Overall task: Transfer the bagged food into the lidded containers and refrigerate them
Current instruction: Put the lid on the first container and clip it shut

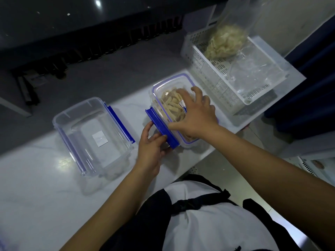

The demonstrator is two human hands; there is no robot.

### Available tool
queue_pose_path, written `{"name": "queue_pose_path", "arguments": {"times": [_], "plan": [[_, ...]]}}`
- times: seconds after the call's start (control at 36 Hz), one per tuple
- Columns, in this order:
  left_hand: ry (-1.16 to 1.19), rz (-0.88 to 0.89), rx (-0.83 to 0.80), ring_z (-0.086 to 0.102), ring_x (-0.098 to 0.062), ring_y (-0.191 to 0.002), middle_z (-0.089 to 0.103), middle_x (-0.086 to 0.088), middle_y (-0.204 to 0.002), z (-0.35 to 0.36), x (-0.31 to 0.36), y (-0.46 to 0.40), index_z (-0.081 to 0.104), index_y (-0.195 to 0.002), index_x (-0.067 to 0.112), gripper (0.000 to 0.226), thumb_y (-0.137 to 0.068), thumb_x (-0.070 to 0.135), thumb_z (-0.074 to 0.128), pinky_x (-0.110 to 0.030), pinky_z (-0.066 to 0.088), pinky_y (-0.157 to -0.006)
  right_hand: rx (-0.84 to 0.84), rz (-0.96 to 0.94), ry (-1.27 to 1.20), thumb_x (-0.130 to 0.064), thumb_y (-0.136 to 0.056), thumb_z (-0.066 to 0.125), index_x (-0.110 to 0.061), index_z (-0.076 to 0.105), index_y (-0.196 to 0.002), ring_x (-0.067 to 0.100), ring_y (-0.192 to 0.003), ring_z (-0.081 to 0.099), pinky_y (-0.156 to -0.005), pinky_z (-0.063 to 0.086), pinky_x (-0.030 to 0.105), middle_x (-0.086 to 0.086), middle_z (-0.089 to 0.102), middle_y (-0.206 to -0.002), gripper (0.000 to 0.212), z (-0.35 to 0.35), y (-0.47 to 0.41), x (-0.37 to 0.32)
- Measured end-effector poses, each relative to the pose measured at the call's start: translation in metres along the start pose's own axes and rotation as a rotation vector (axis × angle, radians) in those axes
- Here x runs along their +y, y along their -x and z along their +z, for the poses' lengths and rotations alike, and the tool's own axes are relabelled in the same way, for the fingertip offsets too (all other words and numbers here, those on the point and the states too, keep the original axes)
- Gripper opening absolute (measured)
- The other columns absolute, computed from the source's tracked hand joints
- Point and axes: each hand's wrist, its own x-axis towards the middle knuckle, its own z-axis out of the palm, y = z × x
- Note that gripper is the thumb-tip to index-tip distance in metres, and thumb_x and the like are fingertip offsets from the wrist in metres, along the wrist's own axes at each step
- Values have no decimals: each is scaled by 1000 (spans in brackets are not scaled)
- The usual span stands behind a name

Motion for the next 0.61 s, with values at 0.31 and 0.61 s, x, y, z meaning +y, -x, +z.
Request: {"name": "queue_pose_path", "arguments": {"times": [0.31,0.61], "plan": [[-50,-31,42,74,-29,-101,73,-8,-120,-2,6,-2,46,-144,38,57,-98,8,61,-42,63,-73,-170,-77,139,-83,-66,57,-53,1,-153,47,-147,4,-112,21,66,0,-5,-168,108,5,-10,8],[-65,-37,91,76,-25,-95,72,-8,-119,6,12,-5,48,-143,37,50,-98,19,62,-40,62,-67,-143,-76,38,-90,-67,52,-53,6,-154,39,-151,0,-112,20,64,-8,-5,-168,105,8,1,19]]}}
